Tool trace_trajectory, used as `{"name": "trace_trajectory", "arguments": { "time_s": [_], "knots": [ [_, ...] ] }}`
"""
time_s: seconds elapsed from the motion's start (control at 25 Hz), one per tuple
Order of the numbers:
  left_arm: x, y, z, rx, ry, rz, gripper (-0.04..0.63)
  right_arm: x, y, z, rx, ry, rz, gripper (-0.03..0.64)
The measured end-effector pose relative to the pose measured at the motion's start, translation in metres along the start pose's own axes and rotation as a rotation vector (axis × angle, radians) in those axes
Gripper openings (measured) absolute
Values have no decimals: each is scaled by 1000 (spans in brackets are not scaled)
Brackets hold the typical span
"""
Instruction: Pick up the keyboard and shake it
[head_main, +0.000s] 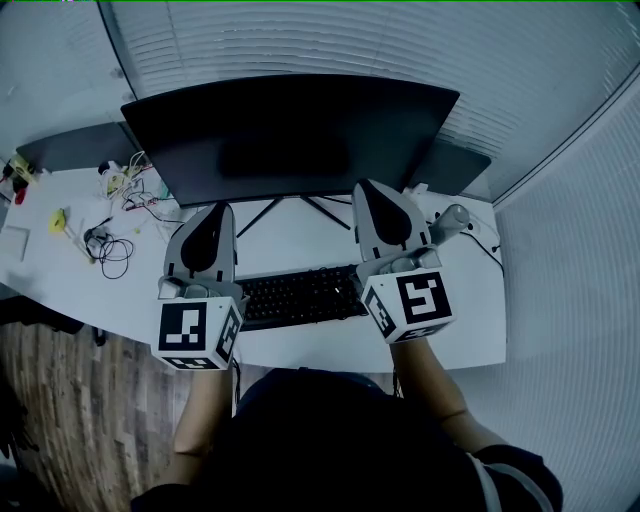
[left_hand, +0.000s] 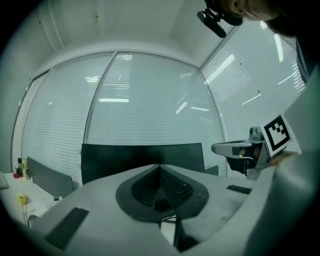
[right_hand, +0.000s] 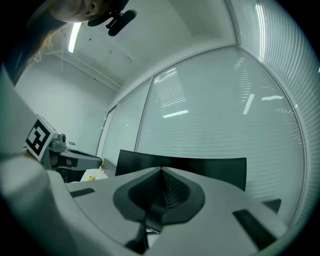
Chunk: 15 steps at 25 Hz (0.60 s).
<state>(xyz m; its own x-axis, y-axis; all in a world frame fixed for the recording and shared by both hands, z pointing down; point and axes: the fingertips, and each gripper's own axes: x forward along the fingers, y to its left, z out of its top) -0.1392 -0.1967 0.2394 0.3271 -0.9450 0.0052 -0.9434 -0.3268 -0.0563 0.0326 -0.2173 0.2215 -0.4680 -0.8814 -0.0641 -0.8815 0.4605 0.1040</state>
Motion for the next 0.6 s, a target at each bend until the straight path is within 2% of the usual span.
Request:
{"name": "trace_trajectory", "arguments": {
  "time_s": [0.2, 0.6],
  "knots": [
    [-5, -1, 1, -5, -1, -14, 23, -2, 10, 0, 10, 13, 13, 26],
    [-12, 6, -4, -14, -20, -39, 23, -11, 21, -16, 25, 31, -32, 26]
  ]
}}
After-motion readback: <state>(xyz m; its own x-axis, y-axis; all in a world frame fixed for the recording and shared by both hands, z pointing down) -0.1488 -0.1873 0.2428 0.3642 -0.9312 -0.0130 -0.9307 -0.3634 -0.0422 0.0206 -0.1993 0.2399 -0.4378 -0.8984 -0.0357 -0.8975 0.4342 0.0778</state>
